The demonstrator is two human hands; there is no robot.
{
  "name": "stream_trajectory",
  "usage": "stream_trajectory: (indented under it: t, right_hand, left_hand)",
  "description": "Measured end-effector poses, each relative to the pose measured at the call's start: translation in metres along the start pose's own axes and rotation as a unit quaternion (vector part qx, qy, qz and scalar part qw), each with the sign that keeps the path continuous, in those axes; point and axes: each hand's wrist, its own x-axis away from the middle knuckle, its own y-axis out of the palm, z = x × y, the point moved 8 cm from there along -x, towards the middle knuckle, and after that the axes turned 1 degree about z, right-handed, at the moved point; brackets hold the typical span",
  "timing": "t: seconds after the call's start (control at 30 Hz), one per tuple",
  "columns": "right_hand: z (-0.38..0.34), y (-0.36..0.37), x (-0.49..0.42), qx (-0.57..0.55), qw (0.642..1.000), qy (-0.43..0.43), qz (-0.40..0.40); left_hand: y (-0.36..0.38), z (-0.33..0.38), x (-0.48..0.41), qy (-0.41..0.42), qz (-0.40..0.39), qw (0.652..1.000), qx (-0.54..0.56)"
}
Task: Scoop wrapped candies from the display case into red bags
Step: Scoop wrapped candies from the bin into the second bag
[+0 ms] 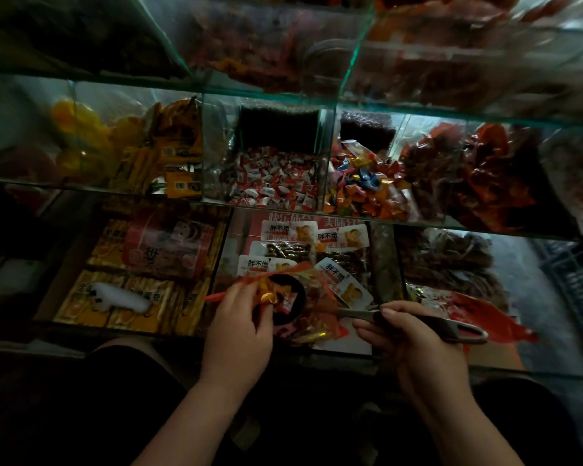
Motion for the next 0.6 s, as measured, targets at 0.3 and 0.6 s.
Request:
stream_trajectory:
  t: [0.3, 0.6]
  right_hand:
    - [-0.034, -0.012, 0.023, -0.019, 0.999, -0.028, -0.025]
    - [-0.082, -0.009, 0.055, -0.067, 0.995, -0.049, -0.061]
  left_hand:
    - [0.036, 0.016, -0.007, 0.012, -0.09, 0.994, -0.063]
    - [0.017, 0.067, -0.011, 0.123, 0.032, 0.991, -0.052]
